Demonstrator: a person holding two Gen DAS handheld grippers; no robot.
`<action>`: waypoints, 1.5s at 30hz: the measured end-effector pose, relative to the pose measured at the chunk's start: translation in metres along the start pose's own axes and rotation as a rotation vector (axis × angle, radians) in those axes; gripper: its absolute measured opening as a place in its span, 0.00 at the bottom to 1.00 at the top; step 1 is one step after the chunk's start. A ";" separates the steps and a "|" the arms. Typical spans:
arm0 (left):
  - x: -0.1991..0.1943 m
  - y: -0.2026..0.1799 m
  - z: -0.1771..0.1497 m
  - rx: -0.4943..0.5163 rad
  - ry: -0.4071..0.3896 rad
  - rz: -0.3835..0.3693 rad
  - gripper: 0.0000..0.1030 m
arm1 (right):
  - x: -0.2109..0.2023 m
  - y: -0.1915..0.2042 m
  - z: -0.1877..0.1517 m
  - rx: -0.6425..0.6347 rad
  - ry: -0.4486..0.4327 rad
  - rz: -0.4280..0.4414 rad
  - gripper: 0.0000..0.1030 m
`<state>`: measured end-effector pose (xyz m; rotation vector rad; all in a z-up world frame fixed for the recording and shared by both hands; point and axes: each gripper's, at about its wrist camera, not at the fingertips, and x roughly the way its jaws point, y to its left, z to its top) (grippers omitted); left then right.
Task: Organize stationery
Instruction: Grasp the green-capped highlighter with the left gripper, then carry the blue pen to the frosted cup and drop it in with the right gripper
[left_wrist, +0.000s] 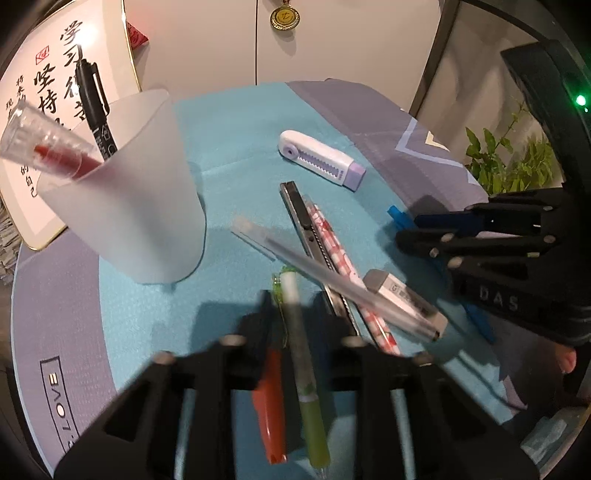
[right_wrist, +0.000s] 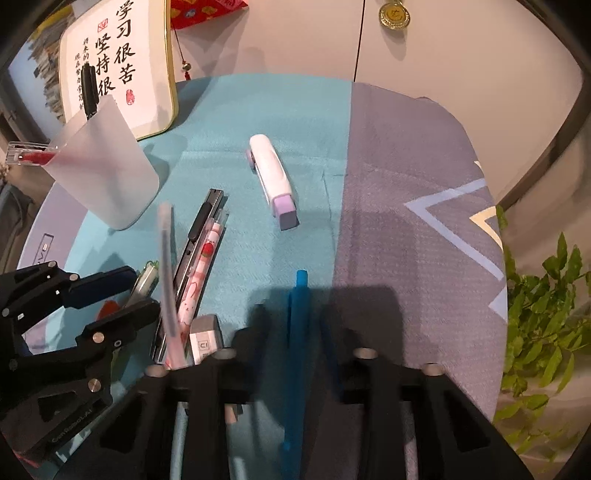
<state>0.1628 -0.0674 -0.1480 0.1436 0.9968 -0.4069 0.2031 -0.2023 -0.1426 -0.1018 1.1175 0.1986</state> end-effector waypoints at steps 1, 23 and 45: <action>0.000 0.002 0.000 -0.013 0.002 -0.009 0.11 | 0.000 0.000 0.001 0.003 0.002 0.000 0.13; -0.126 0.011 -0.010 -0.048 -0.309 -0.007 0.10 | -0.133 0.013 -0.027 0.042 -0.308 0.052 0.13; -0.111 0.073 -0.060 -0.227 -0.205 0.016 0.43 | -0.139 0.022 -0.034 0.046 -0.312 0.089 0.13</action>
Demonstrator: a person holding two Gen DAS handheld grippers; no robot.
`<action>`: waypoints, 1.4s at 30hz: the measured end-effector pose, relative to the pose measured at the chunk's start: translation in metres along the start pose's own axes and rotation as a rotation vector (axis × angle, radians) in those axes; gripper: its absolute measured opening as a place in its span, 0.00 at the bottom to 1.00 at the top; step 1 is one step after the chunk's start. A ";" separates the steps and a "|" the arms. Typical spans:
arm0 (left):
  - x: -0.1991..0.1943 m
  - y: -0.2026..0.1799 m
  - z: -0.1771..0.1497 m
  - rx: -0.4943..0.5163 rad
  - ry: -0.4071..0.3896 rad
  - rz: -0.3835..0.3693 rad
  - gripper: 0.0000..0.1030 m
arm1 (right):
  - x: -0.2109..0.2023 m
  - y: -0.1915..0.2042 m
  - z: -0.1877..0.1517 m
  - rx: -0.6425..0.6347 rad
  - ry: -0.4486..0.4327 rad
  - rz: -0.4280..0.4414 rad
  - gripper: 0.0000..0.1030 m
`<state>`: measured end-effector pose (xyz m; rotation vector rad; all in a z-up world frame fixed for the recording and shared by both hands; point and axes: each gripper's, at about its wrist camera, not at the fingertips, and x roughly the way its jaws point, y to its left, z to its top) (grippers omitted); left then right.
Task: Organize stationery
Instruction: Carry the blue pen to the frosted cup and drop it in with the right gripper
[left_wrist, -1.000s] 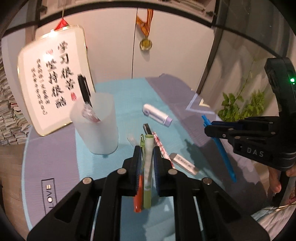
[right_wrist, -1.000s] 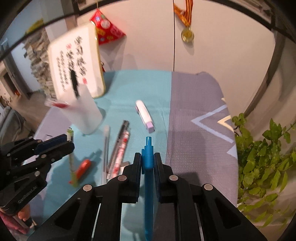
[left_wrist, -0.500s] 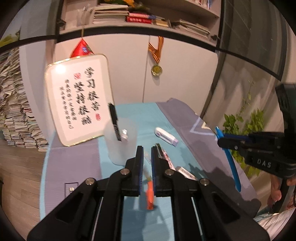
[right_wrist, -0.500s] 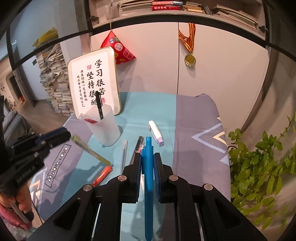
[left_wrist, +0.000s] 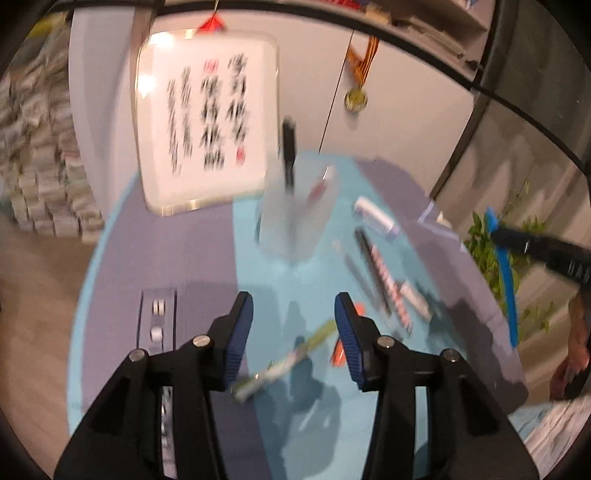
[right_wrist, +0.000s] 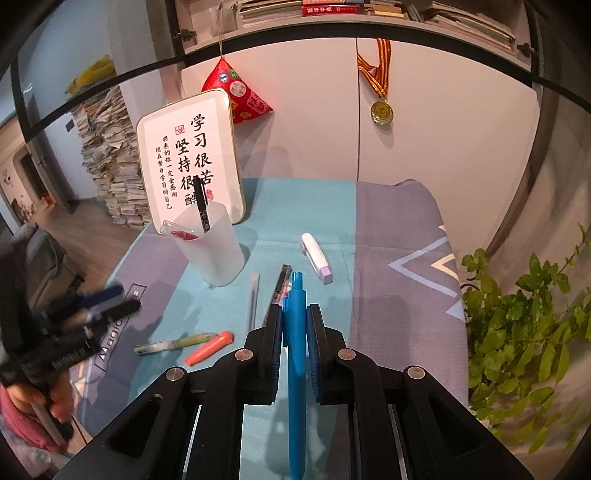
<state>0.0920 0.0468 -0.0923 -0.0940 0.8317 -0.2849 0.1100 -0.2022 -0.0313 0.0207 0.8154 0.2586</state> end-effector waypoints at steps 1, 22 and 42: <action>0.001 0.001 -0.007 0.015 0.016 -0.006 0.44 | 0.001 0.001 0.002 0.000 -0.003 0.007 0.13; 0.025 0.021 -0.063 0.178 0.076 -0.099 0.15 | 0.002 0.059 0.062 -0.019 -0.098 0.105 0.13; -0.035 0.032 -0.014 0.122 -0.101 -0.080 0.11 | 0.090 0.085 0.135 0.079 -0.277 0.088 0.13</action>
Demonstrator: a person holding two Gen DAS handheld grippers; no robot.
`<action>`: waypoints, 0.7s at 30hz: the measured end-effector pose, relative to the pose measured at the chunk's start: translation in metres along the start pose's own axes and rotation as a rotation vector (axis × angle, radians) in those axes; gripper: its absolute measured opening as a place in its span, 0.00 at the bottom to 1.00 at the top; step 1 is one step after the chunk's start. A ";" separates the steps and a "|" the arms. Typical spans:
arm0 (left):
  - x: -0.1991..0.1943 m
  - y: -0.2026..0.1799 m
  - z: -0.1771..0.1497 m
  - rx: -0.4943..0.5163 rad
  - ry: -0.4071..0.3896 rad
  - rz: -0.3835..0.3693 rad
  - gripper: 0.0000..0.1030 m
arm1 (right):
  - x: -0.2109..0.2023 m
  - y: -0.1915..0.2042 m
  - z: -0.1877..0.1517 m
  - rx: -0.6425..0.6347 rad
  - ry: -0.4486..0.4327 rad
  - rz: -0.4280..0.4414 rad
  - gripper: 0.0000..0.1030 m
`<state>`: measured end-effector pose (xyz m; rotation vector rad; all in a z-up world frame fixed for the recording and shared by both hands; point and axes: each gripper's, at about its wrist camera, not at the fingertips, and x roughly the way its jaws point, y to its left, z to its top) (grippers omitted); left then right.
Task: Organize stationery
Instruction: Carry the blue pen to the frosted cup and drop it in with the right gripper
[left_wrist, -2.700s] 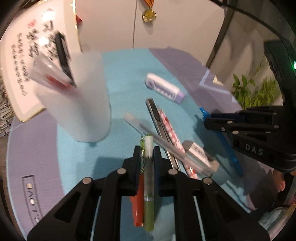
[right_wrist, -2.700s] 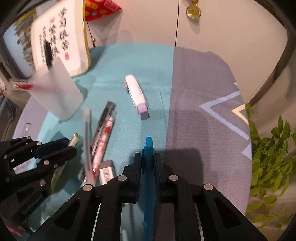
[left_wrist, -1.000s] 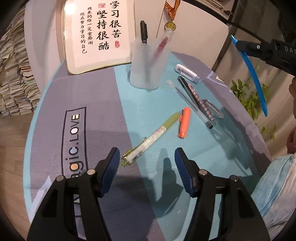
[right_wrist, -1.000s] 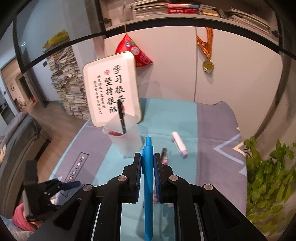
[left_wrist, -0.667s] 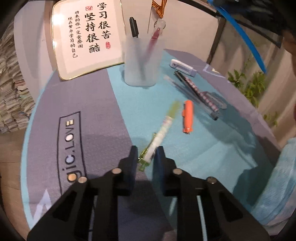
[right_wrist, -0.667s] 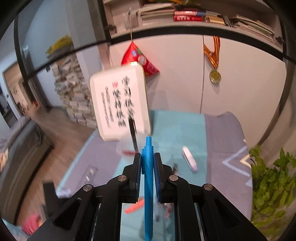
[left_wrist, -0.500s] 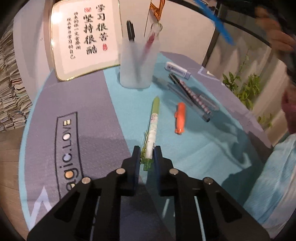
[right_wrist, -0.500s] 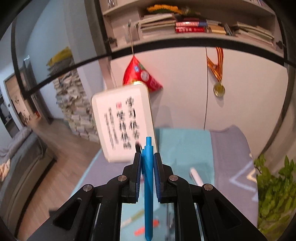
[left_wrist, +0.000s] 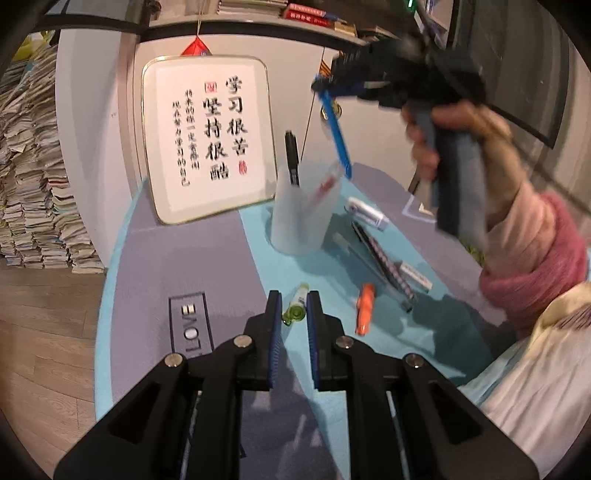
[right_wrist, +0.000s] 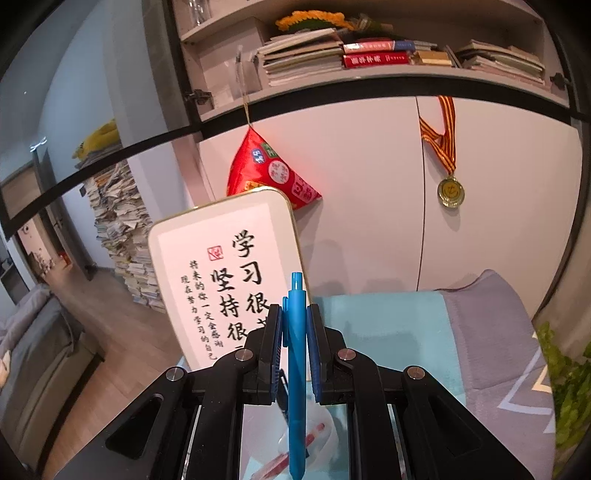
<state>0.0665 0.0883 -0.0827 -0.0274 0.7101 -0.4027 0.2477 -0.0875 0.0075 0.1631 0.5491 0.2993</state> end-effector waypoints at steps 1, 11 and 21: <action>-0.002 -0.001 0.003 0.005 -0.005 0.004 0.10 | 0.002 -0.001 -0.001 0.001 -0.004 -0.001 0.13; -0.005 0.000 0.019 0.002 -0.025 0.013 0.10 | 0.016 0.001 -0.014 -0.035 -0.035 0.004 0.13; -0.009 -0.002 0.029 0.003 -0.051 0.015 0.09 | -0.001 -0.015 -0.035 -0.014 0.009 0.029 0.13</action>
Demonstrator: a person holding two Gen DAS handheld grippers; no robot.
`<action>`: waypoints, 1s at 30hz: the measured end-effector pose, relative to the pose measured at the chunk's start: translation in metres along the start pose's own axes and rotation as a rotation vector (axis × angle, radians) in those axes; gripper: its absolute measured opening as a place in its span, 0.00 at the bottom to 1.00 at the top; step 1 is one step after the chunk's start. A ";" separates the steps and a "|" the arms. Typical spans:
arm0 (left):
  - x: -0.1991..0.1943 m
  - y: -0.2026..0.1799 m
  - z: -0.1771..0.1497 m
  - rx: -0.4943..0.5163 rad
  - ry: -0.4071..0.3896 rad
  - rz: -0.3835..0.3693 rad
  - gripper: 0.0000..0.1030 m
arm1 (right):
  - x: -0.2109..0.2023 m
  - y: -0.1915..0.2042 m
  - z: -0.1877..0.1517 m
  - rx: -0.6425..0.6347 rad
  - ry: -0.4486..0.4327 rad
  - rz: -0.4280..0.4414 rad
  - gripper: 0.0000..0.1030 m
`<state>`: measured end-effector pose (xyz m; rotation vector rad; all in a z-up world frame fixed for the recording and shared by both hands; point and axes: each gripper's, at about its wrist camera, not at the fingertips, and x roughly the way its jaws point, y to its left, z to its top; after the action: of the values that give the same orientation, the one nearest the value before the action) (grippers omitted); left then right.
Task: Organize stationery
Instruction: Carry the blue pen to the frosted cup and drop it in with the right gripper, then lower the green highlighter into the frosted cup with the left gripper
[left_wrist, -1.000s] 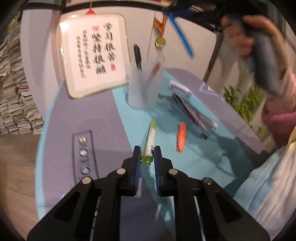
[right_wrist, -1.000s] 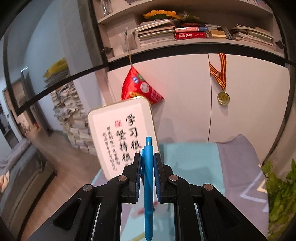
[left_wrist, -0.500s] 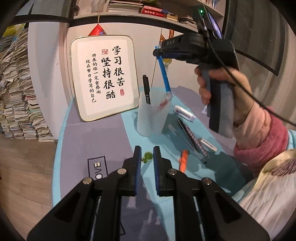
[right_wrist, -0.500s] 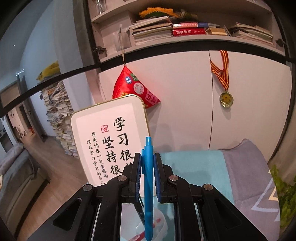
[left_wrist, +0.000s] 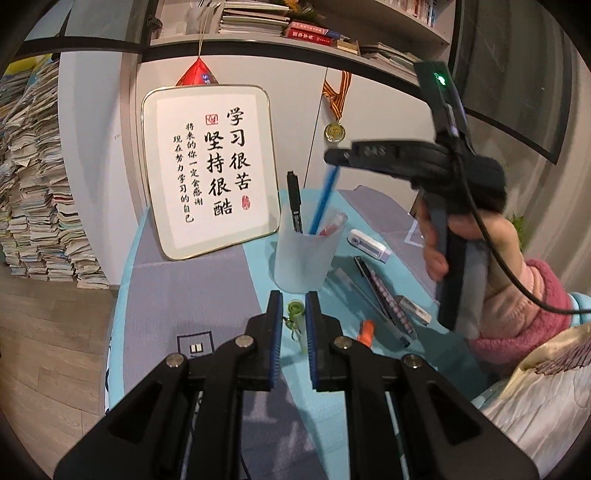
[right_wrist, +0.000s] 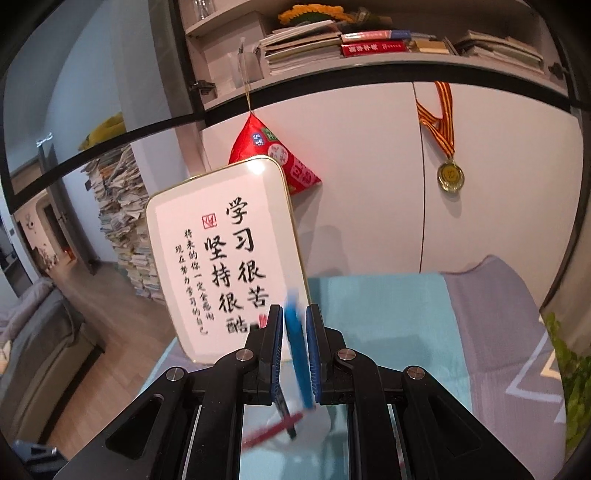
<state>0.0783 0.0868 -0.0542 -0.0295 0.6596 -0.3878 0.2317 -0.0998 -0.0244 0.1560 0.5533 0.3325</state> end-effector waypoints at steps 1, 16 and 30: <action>-0.001 -0.001 0.001 0.002 -0.003 0.002 0.09 | -0.002 -0.001 -0.002 0.000 0.010 -0.001 0.13; -0.013 -0.014 0.018 0.031 -0.034 0.037 0.08 | -0.044 -0.015 -0.035 -0.013 0.137 0.030 0.15; -0.004 -0.030 0.107 0.097 -0.171 0.112 0.08 | -0.062 -0.044 -0.100 -0.122 0.320 -0.116 0.16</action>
<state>0.1296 0.0500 0.0376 0.0661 0.4706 -0.3047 0.1399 -0.1566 -0.0882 -0.0493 0.8522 0.2784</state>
